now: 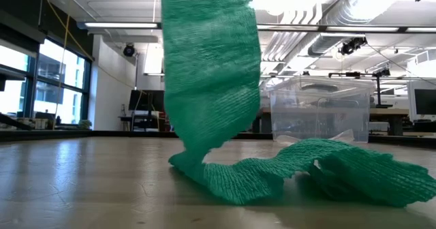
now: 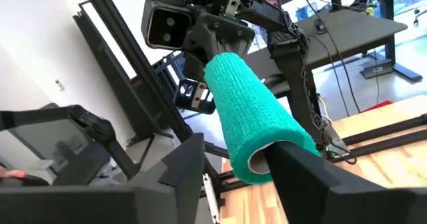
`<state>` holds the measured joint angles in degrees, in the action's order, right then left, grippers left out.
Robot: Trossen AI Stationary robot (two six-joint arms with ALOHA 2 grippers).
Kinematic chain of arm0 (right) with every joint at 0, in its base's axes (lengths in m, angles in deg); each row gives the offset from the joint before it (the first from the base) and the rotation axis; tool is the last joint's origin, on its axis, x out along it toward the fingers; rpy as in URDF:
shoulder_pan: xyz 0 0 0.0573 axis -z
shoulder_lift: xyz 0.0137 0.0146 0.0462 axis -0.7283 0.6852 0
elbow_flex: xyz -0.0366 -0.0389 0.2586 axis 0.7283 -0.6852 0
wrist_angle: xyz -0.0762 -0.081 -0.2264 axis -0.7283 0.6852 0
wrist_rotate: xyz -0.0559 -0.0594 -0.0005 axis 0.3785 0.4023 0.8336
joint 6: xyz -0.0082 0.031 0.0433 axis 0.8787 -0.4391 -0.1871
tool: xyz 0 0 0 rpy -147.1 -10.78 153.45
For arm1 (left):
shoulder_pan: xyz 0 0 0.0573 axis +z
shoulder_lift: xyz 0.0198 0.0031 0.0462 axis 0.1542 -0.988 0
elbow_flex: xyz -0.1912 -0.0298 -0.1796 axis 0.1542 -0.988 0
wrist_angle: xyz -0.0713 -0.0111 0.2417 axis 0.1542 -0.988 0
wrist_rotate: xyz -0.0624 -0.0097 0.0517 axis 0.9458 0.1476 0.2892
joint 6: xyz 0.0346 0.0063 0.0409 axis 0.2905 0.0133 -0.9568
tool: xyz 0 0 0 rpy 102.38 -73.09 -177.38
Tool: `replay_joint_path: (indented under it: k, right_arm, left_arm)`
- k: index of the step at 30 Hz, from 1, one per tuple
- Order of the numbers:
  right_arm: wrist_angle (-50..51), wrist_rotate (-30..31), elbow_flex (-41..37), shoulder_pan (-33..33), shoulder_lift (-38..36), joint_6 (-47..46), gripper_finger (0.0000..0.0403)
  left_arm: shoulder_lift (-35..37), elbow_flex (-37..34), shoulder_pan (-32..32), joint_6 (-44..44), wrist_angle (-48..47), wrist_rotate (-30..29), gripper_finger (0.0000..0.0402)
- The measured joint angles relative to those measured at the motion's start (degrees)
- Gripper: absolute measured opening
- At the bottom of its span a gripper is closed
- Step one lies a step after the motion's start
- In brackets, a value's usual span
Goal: Roll bandage
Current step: Roll the green bandage
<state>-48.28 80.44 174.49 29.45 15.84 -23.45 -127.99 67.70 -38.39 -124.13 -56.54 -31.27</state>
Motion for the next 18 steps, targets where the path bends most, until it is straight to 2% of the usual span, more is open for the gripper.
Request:
replay_joint_path:
  k: [5,8,14,18]
  right_arm:
    - [-0.10,1.26,0.02,0.04,0.05,1.20,0.0068]
    - [-0.40,1.09,0.03,0.01,0.10,3.41,0.0017]
    - [-0.04,2.43,0.00,0.00,-0.31,5.46,0.0014]
    - [0.52,3.38,-0.11,0.04,-1.07,9.19,0.0005]
  left_arm:
    - [-0.02,0.00,0.00,0.61,0.22,-0.03,0.0019]
    - [-0.09,-0.07,0.04,4.65,0.11,-0.86,0.0030]
    - [0.72,-0.11,-0.08,14.99,-3.23,-0.24,0.0044]
    - [1.89,-0.13,-0.07,28.43,-7.07,-0.24,0.0045]
